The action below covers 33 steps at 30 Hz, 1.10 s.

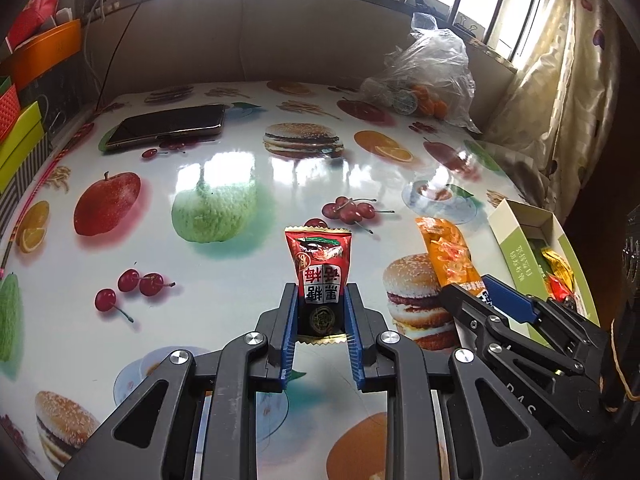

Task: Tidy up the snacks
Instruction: 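Carry the orange pouch and red packet over the green box with both grippers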

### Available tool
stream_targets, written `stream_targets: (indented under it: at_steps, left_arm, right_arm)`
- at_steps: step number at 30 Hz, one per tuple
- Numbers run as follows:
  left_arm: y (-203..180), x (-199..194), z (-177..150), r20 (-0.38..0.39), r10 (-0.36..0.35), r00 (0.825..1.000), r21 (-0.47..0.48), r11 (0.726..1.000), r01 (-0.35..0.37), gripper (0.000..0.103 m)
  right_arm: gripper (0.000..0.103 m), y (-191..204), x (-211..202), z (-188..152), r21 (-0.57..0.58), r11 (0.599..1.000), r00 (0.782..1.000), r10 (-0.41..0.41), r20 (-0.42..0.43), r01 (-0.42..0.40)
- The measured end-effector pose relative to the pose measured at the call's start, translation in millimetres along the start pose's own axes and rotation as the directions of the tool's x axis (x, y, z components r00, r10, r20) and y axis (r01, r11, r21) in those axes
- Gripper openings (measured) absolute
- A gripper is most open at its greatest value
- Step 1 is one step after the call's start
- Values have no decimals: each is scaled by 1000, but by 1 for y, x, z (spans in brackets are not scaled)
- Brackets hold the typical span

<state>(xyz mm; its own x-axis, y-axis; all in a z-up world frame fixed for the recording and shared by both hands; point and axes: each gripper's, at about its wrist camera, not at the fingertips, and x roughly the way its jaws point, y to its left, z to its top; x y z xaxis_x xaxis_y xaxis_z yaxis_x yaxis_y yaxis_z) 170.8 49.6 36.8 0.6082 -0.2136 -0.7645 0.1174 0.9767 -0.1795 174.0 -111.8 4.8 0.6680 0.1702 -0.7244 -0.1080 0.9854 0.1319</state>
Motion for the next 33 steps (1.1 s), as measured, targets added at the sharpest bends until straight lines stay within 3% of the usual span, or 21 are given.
stream_targets:
  at_steps: [16,33]
  left_arm:
    - [-28,-44,-1,49,-24,998,37,999,22,23]
    - [-95,-56,-7,39,-124,992,118,986,119,23]
  right_arm:
    - [39,-3,-59,1,2,1000,997,25,76,-25]
    - [39,-56,-113,-14,75,997,991,-43,128,33]
